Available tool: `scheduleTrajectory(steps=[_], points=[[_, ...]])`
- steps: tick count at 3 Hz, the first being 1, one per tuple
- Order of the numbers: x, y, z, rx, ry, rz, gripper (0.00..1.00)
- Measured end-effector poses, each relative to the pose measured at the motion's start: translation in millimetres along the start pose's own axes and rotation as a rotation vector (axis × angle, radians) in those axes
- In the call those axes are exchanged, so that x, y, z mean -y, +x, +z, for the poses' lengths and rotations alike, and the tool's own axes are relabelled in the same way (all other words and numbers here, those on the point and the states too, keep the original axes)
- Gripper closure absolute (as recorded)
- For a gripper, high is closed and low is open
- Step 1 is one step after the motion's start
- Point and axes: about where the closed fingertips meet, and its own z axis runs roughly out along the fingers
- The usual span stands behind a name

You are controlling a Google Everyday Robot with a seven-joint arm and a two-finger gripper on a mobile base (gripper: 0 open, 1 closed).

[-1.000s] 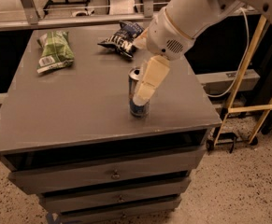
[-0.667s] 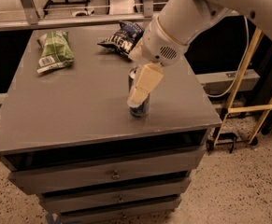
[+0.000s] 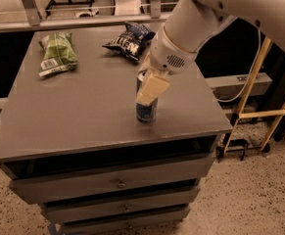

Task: Move redbull can near green jalapeno chip bag

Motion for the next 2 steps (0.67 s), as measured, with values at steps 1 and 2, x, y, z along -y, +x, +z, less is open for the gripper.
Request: scheduleTrajectory(steps=[1,2], points=[[2,6,-6,0.004,0.001,0.009,0.88],[19,2,-19,0.011,0.008,0.012,1.00]])
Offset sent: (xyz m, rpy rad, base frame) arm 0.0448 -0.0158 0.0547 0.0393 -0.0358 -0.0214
